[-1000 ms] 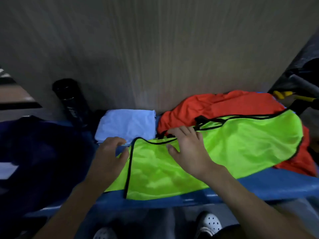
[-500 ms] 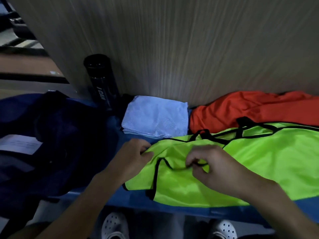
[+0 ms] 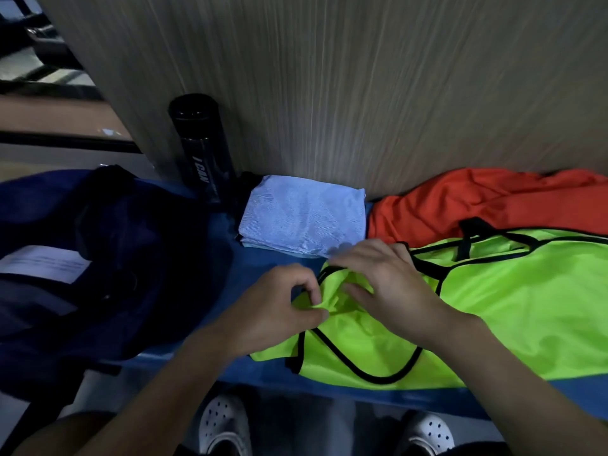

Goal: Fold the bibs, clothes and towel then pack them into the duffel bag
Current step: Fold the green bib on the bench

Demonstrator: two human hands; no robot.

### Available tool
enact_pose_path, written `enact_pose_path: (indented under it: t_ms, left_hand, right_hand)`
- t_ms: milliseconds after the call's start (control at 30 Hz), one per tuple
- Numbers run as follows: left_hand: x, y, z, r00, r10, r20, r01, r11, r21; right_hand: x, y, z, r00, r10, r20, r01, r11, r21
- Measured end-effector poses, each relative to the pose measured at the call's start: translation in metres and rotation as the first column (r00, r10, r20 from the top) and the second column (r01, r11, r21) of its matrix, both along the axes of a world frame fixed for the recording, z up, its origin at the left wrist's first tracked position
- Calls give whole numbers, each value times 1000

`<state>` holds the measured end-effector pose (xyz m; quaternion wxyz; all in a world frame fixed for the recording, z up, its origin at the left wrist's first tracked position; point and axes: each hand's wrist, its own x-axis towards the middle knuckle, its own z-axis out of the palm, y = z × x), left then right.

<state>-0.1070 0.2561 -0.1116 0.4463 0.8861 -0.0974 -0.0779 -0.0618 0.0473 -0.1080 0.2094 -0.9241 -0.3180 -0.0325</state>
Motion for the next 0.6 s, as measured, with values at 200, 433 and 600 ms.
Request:
enact_pose_path:
  t_ms: [200, 433, 600]
  left_hand:
    - [10, 7, -4, 987, 126, -104, -131, 990, -43]
    - [17, 8, -17, 964, 229, -135, -221, 973, 71]
    - [26, -3, -25, 952, 305, -38, -305, 952, -3]
  right_hand:
    - [-12, -12, -5, 997, 72, -42, -74, 995, -67]
    - [-26, -16, -5, 984, 146, -105, -147, 989, 2]
    - [-33, -18, -4, 962, 186, -199, -170, 981, 92]
